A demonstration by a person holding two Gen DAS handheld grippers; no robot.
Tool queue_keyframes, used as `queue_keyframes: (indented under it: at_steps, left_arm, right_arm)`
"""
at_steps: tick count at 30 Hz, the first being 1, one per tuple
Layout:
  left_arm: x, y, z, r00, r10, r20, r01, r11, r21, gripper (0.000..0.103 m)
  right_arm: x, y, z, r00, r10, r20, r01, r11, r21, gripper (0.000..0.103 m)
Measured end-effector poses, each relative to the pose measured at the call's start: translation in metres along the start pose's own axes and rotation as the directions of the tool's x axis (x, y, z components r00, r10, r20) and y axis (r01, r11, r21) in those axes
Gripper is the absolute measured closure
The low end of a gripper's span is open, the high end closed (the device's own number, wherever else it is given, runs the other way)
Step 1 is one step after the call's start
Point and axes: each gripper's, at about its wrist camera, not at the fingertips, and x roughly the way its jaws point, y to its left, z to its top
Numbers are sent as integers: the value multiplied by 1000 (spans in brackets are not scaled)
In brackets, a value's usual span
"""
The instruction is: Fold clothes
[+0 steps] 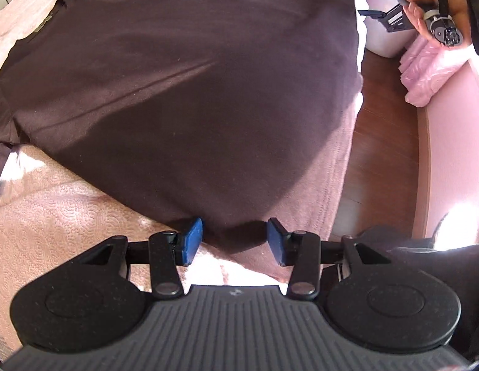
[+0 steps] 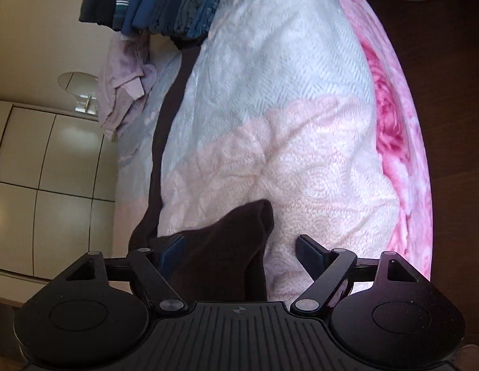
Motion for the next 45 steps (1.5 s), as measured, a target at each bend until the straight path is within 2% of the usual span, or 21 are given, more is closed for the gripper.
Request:
queue_keyframes:
  at_steps: [2,3,4,5,7,10,11,12,13,14,15,18,22,26,28,32,35,36,37,42,45]
  left_arm:
    - [8,-11,4,1000,8,-4,-8,1000,7,62]
    - [9,-12,4,1000,10,-8,-10,1000,8,62]
    - [10,-13,3,1000,11,-12,-11,1000,9,62]
    - [10,-13,3,1000,12,-17,-11,1000,9,62]
    - [14,-14,2,998,17,-53,-17,1000,8,61]
    - [13,-14,0,994,29,-108,-30,1000,-7,62]
    - [9,-14,0,994,32,-107,-34,999,-20,62]
    - [4,-13,-1,994,35,-106,-39,999,-32,62]
    - [-3,-11,-2,995,36,-97,-42,998,-55,62]
    - [-12,-8,-3,996,40,-82,-47,995,-87,62]
    - [-21,-4,-4,997,45,-68,-53,991,-123,62]
    - [-54,7,-9,997,78,-23,-82,971,-225,62]
    - [-98,25,-18,985,173,26,-155,932,-327,59]
    - [-133,46,-37,965,258,44,-215,877,-430,56]
    - [-150,57,-48,955,293,50,-238,855,-461,56]
    - [-178,82,-68,935,342,90,-257,832,-491,55]
    - [-190,102,-81,926,351,141,-242,836,-492,53]
    - [-193,109,-85,925,345,158,-232,843,-485,53]
    - [-197,116,-88,926,337,172,-223,853,-473,53]
    - [-215,138,-107,922,320,220,-211,888,-409,48]
    - [-222,147,-118,923,299,241,-202,912,-357,41]
  right_arm:
    - [9,-2,2,1000,12,-26,-12,1000,2,26]
    - [13,-1,5,999,6,-32,-6,1000,-12,55]
    - [10,2,10,1000,-23,-5,23,999,-48,74]
    - [7,5,15,998,-52,23,53,995,-81,84]
    - [-2,15,26,990,-130,59,137,982,-129,84]
    - [-11,37,33,966,-250,63,257,936,-241,80]
    - [-16,45,29,962,-267,47,270,925,-266,73]
    - [-22,53,23,960,-278,29,274,917,-290,55]
    - [-28,63,14,961,-275,6,263,910,-320,44]
    - [-34,72,5,962,-272,-18,249,903,-350,27]
    - [-40,81,-7,963,-265,-46,229,898,-375,23]
    - [-56,106,-42,959,-246,-143,166,892,-420,22]
    - [-69,130,-88,925,-274,-263,165,914,-371,22]
    - [-76,164,-131,892,-284,-352,117,896,-428,22]
    - [-83,187,-155,884,-306,-354,90,854,-512,22]
    - [-101,232,-202,887,-352,-300,51,719,-694,22]
    - [-115,261,-244,893,-414,-175,90,545,-834,22]
    - [-119,269,-259,894,-431,-122,112,480,-870,22]
    - [-123,275,-273,898,-433,-85,125,434,-892,22]
    - [-134,296,-339,905,-426,-10,171,384,-908,22]
    - [-131,303,-377,897,-441,28,194,336,-921,22]
